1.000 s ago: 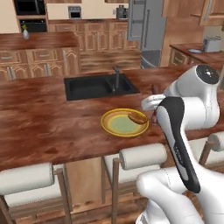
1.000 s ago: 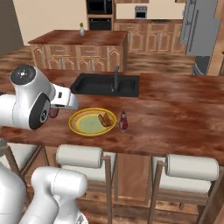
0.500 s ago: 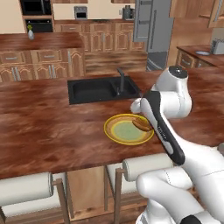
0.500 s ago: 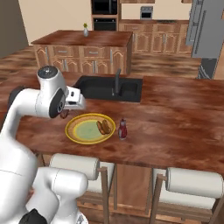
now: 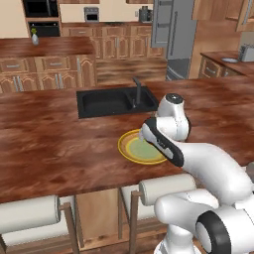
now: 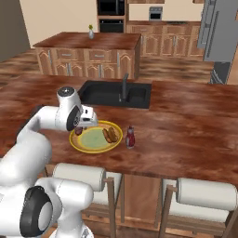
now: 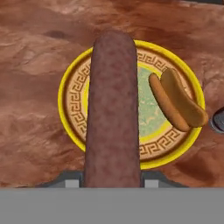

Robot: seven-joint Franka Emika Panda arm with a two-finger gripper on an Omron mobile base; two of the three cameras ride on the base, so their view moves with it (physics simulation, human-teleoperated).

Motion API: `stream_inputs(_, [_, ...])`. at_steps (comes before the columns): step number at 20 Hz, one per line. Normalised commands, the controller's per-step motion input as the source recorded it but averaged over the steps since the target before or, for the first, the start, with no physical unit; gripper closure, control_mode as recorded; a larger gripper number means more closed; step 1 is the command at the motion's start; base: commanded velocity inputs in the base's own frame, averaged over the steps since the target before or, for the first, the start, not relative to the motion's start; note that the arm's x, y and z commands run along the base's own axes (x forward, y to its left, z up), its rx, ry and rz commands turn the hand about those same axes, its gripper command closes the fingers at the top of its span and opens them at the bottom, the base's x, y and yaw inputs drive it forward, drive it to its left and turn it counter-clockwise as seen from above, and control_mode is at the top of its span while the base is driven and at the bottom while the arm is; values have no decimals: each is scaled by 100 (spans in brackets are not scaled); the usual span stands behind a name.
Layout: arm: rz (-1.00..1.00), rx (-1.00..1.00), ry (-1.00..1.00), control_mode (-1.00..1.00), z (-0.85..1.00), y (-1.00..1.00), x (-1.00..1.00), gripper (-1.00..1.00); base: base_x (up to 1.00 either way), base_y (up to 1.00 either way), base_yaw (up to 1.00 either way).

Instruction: Move the hot dog bun to the plate on the dining table and place the condiment next to that plate. Then navigate to the fridge and take the sausage and place it on the plate as well.

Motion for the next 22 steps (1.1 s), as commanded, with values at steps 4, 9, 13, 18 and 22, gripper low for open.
stream_inputs(4, [0,0,13,-100,-82,0,65,100,0,0,0])
stream_inputs(9, [0,0,17,-100,-59,1,52,100,0,0,0])
stream_inputs(13, [0,0,17,-100,-46,10,42,100,0,0,0])
stream_inputs(18, [0,0,13,-100,-34,20,49,100,0,0,0])
stream_inputs(22, [0,0,6,-100,-28,6,49,100,0,0,0])
